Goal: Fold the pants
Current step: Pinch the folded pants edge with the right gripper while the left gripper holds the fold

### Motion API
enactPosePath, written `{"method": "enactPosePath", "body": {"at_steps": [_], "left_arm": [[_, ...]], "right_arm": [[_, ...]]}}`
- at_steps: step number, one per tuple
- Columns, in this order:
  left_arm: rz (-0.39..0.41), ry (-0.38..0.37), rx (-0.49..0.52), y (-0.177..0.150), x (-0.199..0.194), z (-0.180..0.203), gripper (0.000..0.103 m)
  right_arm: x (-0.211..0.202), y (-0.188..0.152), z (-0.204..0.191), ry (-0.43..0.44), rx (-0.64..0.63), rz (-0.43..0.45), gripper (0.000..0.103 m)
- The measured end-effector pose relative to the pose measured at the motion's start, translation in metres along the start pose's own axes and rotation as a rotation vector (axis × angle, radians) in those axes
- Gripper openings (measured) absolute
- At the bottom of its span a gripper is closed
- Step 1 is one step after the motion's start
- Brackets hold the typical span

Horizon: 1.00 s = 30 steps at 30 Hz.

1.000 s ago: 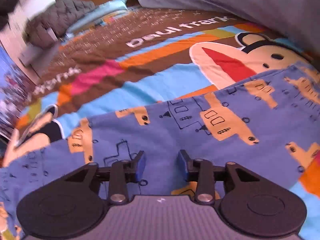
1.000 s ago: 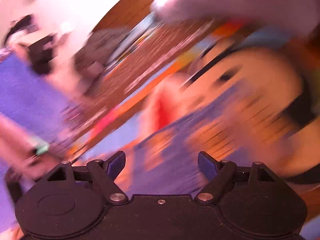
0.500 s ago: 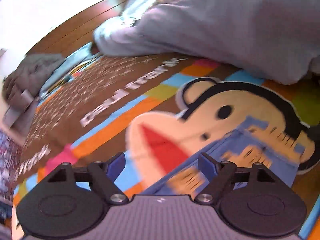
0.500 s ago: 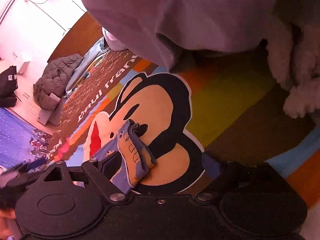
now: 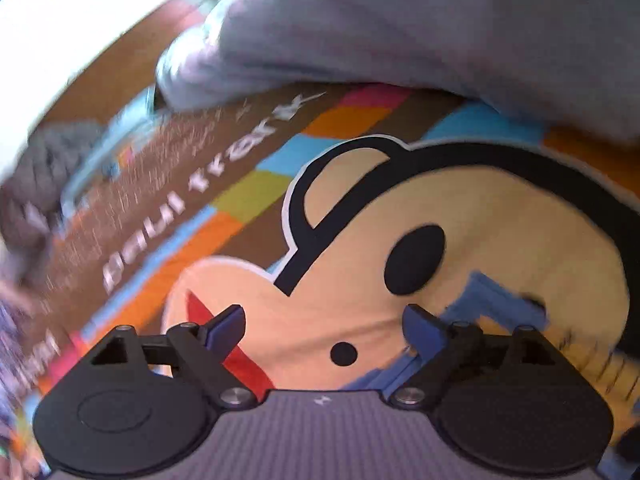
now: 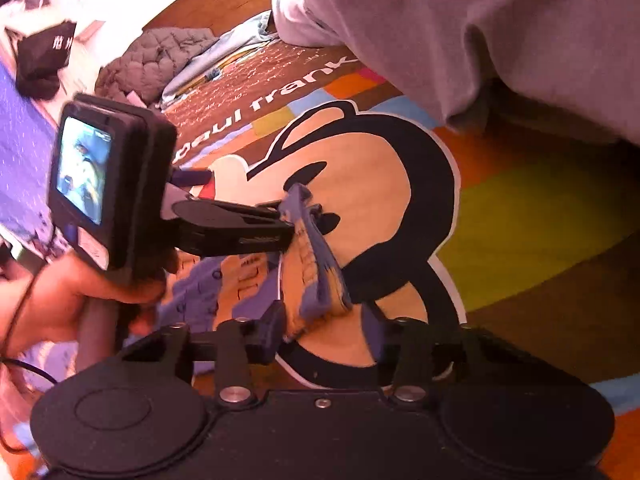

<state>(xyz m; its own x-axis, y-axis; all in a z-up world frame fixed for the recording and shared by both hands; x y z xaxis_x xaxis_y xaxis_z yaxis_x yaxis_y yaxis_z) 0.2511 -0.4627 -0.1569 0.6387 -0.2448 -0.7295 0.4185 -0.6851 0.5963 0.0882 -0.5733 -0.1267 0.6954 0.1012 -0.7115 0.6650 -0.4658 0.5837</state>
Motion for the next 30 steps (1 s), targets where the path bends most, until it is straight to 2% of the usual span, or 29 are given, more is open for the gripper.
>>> {"method": "enactPosePath", "body": {"at_steps": [2,6,8,10,11,14,18,22,27,28,30], "left_arm": [[-0.036,-0.052,-0.058,0.006,-0.001,-0.010,0.086],[-0.029,-0.092,-0.115,0.019,-0.016,-0.026,0.086],[-0.111,-0.223,-0.142,0.024,-0.025,-0.030,0.092],[-0.223,-0.375,-0.169,0.027,-0.031,-0.029,0.093],[-0.261,-0.409,-0.185,0.029,-0.034,-0.028,0.093],[-0.318,-0.412,-0.191,0.037,-0.043,-0.025,0.093],[-0.412,-0.326,-0.239,0.047,-0.034,-0.019,0.091],[-0.507,-0.369,-0.309,0.050,-0.022,-0.010,0.091],[-0.592,-0.335,-0.307,0.048,-0.011,0.007,0.090],[-0.598,-0.322,-0.295,0.048,-0.011,0.010,0.087],[-0.616,-0.290,-0.255,0.049,-0.010,0.015,0.075]], "right_arm": [[0.001,0.001,0.005,0.013,0.030,-0.004,0.036],[-0.001,0.001,0.008,0.019,0.041,-0.007,0.034],[-0.002,0.000,0.007,0.013,0.033,0.002,0.031],[-0.004,-0.002,0.002,-0.005,0.009,0.020,0.026],[-0.004,-0.002,-0.001,-0.016,-0.007,0.033,0.023],[-0.007,-0.005,-0.010,-0.042,-0.052,0.061,0.017],[-0.007,-0.007,-0.024,-0.105,-0.127,0.095,0.017],[-0.007,-0.011,-0.044,-0.173,-0.253,0.113,0.016],[-0.005,-0.016,-0.058,-0.227,-0.349,0.128,0.016],[-0.005,-0.016,-0.060,-0.236,-0.366,0.130,0.016],[-0.004,-0.019,-0.065,-0.255,-0.403,0.133,0.016]]}}
Point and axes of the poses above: each gripper's, at about its wrist camera, not at the fingertips, and x roughly the way its jaws point, z to its right, y to its top, the point moved 2 cm from there along x, roughly the way its jaws point, and after that the axes turned 5 degrees about -x, right-handed, at the moved point
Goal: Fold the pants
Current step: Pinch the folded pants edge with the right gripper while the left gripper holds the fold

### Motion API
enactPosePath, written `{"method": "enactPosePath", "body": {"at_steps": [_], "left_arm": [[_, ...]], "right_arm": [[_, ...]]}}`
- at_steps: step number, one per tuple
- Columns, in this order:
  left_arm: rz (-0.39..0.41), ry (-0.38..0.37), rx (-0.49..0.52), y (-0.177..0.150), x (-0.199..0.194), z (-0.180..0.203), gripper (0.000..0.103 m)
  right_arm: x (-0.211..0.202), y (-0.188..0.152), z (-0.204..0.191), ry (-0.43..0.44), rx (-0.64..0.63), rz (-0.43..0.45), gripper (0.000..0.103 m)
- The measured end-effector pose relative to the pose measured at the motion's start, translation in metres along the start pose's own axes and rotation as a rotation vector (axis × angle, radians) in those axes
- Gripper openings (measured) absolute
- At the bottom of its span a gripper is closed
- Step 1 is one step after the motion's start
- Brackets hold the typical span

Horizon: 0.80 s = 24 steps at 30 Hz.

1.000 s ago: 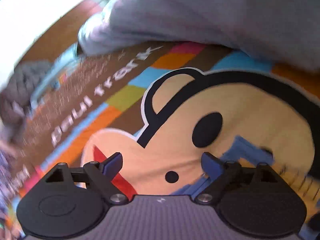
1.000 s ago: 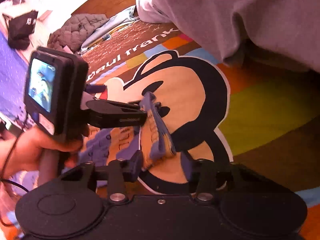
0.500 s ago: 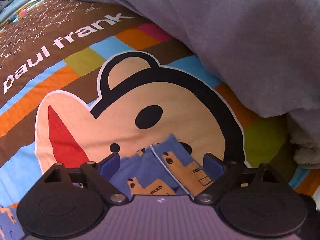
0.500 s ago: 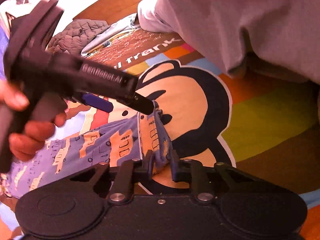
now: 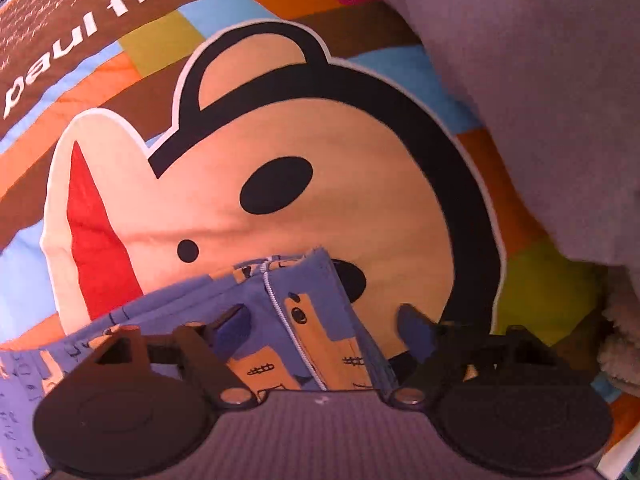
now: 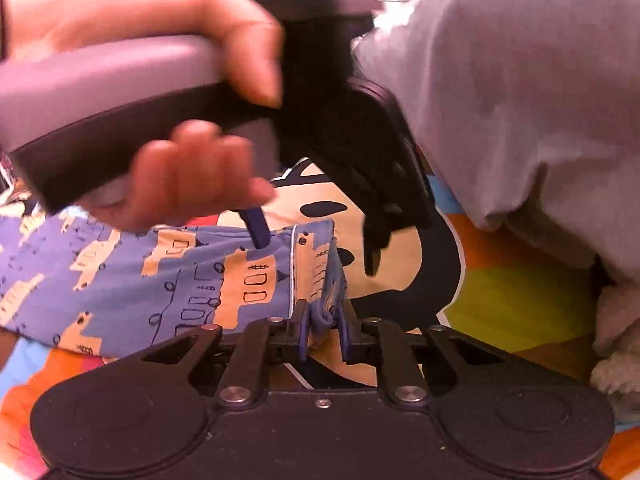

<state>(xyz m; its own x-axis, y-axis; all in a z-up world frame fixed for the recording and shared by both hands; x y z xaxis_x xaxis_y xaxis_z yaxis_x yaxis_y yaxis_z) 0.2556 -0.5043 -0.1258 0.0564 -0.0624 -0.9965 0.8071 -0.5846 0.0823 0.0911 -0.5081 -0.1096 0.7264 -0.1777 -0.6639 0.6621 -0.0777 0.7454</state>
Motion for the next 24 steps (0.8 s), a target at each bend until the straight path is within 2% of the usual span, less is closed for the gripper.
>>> {"method": "enactPosePath", "body": {"at_steps": [1,2,3,5,7,8,9,10,11,12,16,19,22,24], "left_arm": [[-0.003,0.033,0.018,0.000,0.001,0.003,0.062],[0.000,0.059,0.030,0.000,0.001,0.004,0.053],[0.002,0.066,0.033,0.000,0.000,0.004,0.049],[0.010,0.076,0.024,-0.002,-0.003,0.002,0.030],[0.022,0.075,0.019,-0.004,-0.007,0.000,0.024],[0.026,0.065,0.018,-0.005,-0.007,-0.001,0.023],[0.030,0.051,0.010,-0.006,-0.010,-0.004,0.022],[0.032,0.038,-0.002,-0.007,-0.011,-0.006,0.021],[0.031,0.021,-0.016,-0.007,-0.013,-0.009,0.020],[0.031,0.004,-0.032,-0.008,-0.013,-0.012,0.020],[0.026,-0.059,-0.098,-0.009,-0.021,-0.020,0.019],[0.062,-0.103,-0.117,-0.015,-0.033,-0.026,0.018],[0.114,-0.164,-0.118,-0.027,-0.049,-0.040,0.016],[0.149,-0.196,-0.118,-0.035,-0.062,-0.052,0.015]], "right_arm": [[0.000,0.000,-0.002,-0.006,-0.016,0.002,0.016],[0.000,0.000,-0.005,-0.011,-0.030,0.005,0.016],[0.000,0.000,-0.007,-0.017,-0.047,0.008,0.016],[0.000,0.000,-0.011,-0.021,-0.074,0.013,0.016],[-0.001,0.000,-0.012,-0.019,-0.084,0.019,0.017],[-0.003,-0.001,-0.010,-0.022,-0.077,0.025,0.024],[-0.005,-0.002,-0.008,-0.026,-0.065,0.035,0.039],[-0.007,-0.002,-0.006,-0.031,-0.050,0.043,0.048],[-0.009,-0.002,-0.002,-0.024,-0.030,0.050,0.065],[-0.012,-0.003,0.002,-0.009,-0.011,0.057,0.070],[-0.007,-0.003,0.007,0.026,0.031,0.033,0.070],[-0.004,-0.001,0.005,0.037,0.011,0.013,0.066],[-0.004,0.005,-0.011,0.013,-0.079,0.019,0.045],[-0.005,0.008,-0.026,-0.005,-0.157,0.033,0.018]]}}
Point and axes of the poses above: each gripper's, at about its wrist camera, not at the fingertips, and x roughly the way its jaws point, z to its right, y to its top, the point moved 2 cm from there along x, roughly the way its jaws point, and after that the axes turned 5 degrees about -x, right-handed, at the moved point
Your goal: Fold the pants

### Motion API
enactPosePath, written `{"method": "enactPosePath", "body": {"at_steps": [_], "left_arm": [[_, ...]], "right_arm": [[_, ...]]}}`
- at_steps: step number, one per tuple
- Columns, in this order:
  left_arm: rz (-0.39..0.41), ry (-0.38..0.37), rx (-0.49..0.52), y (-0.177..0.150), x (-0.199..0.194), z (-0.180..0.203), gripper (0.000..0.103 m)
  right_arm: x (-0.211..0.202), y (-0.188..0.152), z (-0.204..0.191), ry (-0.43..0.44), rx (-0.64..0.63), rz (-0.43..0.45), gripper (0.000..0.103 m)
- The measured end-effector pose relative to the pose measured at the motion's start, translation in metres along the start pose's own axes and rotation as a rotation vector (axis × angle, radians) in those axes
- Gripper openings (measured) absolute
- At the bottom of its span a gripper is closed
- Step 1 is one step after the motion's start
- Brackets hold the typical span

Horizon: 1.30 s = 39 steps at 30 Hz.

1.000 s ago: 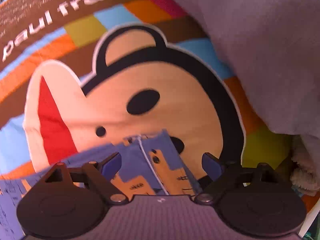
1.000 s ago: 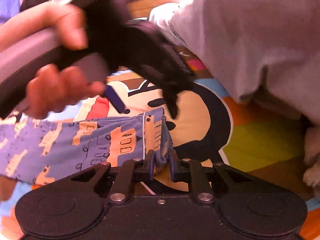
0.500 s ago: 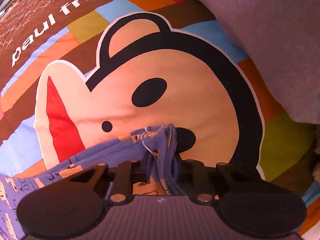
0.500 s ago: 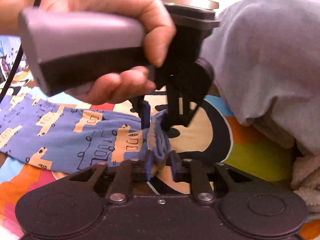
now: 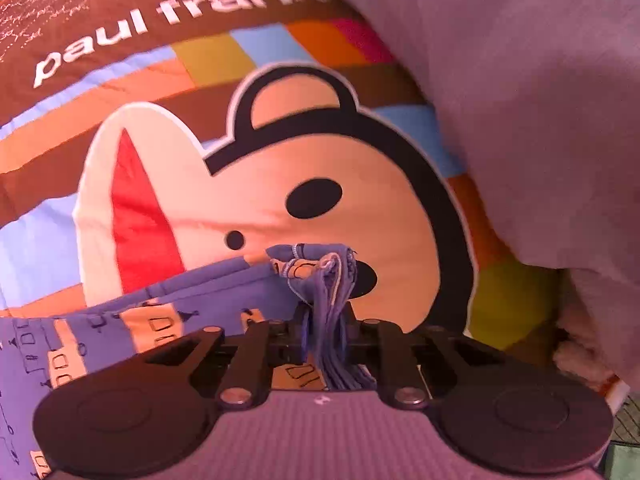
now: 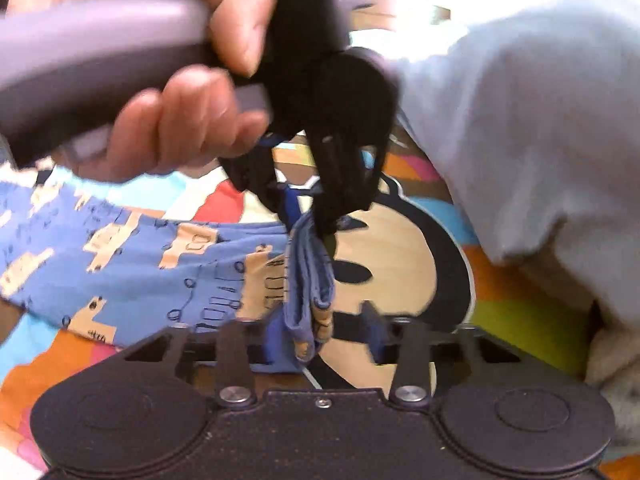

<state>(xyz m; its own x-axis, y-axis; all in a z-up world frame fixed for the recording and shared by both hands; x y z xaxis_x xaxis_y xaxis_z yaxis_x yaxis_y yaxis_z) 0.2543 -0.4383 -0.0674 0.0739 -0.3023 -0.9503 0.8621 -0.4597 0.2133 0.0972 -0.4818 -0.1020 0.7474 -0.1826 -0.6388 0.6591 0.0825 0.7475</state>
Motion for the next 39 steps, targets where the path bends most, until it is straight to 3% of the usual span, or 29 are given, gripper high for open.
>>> {"method": "enactPosePath", "body": {"at_steps": [3,6,11,17,19,23,26,32,33,35,39], "left_arm": [[0.041,-0.066,-0.025,-0.001,-0.024,-0.025,0.015],[0.055,-0.123,-0.055,-0.011,-0.049,-0.055,0.015],[0.097,-0.132,-0.099,-0.022,-0.068,-0.109,0.015],[0.131,-0.135,-0.227,-0.044,-0.071,-0.187,0.015],[0.155,-0.138,-0.261,-0.051,-0.067,-0.211,0.022],[0.166,-0.219,-0.337,-0.063,-0.051,-0.250,0.053],[0.151,-0.289,-0.379,-0.072,-0.035,-0.271,0.059],[0.188,-0.413,-0.413,-0.087,-0.015,-0.297,0.057],[0.196,-0.417,-0.415,-0.089,-0.015,-0.299,0.054],[0.207,-0.389,-0.403,-0.091,-0.014,-0.299,0.036],[0.222,-0.368,-0.369,-0.095,-0.018,-0.294,0.025]], "right_arm": [[-0.008,0.006,-0.023,-0.025,-0.097,0.053,0.014],[-0.024,0.016,-0.046,0.006,-0.156,0.102,0.014],[-0.041,0.032,-0.091,0.071,-0.253,0.150,0.014],[-0.038,0.047,-0.155,0.168,-0.336,0.150,0.014],[-0.032,0.051,-0.176,0.201,-0.355,0.138,0.014],[-0.017,0.050,-0.209,0.228,-0.389,0.105,0.014],[-0.004,0.039,-0.224,0.232,-0.438,0.056,0.021],[-0.004,0.033,-0.237,0.185,-0.524,0.066,0.028],[-0.004,0.033,-0.237,0.183,-0.529,0.065,0.028],[-0.002,0.032,-0.239,0.179,-0.536,0.064,0.028],[0.000,0.032,-0.240,0.178,-0.536,0.062,0.028]]}}
Point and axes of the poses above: each gripper's, at about its wrist camera, not at the fingertips, and x roughly the way its jaws point, z to its right, y to its top, the point moved 2 cm from there along x, roughly the way its jaws point, and after that the axes turned 5 degrees about -x, right-handed, at the moved point
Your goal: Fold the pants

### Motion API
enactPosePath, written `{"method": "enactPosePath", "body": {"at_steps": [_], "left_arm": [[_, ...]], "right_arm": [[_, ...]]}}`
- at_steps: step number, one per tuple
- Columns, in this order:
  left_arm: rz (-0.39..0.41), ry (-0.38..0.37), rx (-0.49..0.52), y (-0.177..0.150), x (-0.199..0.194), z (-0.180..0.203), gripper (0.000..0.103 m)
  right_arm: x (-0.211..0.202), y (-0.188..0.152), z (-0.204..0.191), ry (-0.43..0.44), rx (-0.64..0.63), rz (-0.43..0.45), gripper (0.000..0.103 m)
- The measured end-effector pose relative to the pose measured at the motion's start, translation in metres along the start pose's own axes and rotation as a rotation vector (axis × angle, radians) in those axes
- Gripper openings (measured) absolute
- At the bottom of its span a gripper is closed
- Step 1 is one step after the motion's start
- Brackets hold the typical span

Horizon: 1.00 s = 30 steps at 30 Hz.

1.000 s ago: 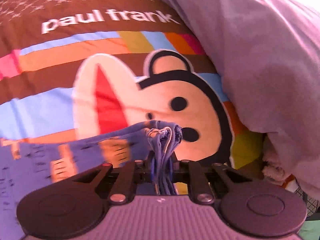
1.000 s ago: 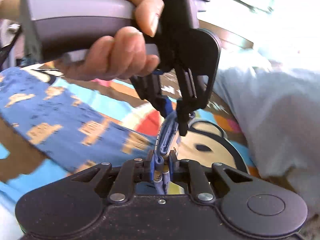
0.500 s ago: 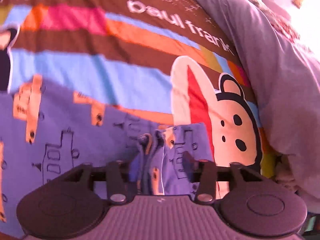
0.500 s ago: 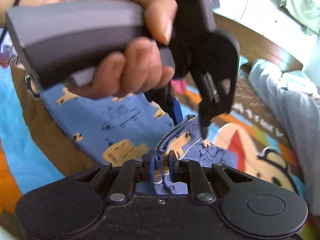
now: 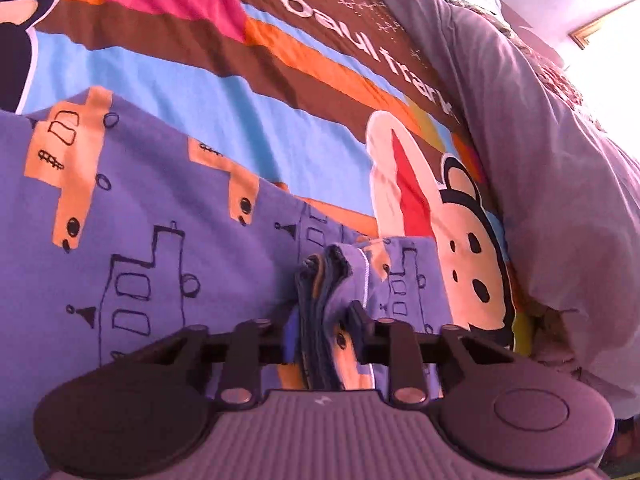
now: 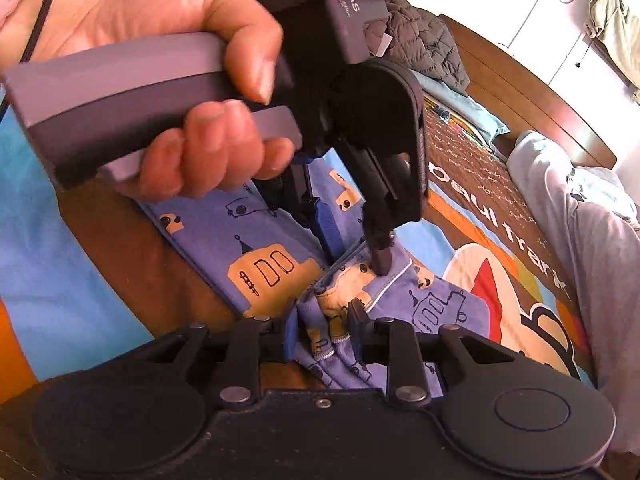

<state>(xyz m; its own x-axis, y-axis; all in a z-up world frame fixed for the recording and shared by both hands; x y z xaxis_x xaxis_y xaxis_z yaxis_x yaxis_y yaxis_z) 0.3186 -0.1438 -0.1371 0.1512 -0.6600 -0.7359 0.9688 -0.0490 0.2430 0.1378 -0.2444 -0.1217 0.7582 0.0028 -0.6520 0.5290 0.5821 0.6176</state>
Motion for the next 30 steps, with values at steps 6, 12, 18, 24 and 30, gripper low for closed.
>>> {"method": "enactPosePath", "body": {"at_steps": [6,12,18,24,30], "left_arm": [[0.056,0.013,-0.021,-0.007,-0.007,0.004,0.010],[0.126,0.062,0.071,-0.014,-0.030,0.016,0.009],[0.120,0.099,0.116,-0.008,-0.062,0.005,0.009],[0.135,0.122,0.085,-0.001,-0.104,-0.040,0.009],[0.150,0.107,0.026,-0.002,-0.119,-0.089,0.009]], "right_arm": [[-0.004,-0.001,-0.002,-0.038,0.004,0.002,0.014],[-0.012,0.002,-0.018,-0.119,-0.081,0.028,0.011],[-0.027,0.030,-0.023,-0.097,-0.016,0.038,0.011],[-0.032,0.073,-0.045,-0.040,0.025,0.071,0.011],[-0.020,0.096,-0.082,0.046,-0.001,0.059,0.011]]}}
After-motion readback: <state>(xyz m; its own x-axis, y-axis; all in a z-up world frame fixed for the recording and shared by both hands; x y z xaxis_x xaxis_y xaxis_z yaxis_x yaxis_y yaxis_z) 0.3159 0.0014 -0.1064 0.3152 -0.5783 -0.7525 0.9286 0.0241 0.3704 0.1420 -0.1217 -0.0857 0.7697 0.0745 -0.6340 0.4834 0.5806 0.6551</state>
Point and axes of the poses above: each gripper's, at about its wrist camera, not at the fingertips, and x roughly the way its jaws point, z to its right, y to its top, the point moved 2 cm from there along x, roughly the way its jaws point, and after that the axes turned 5 degrees about -x, right-handed, at the moved point
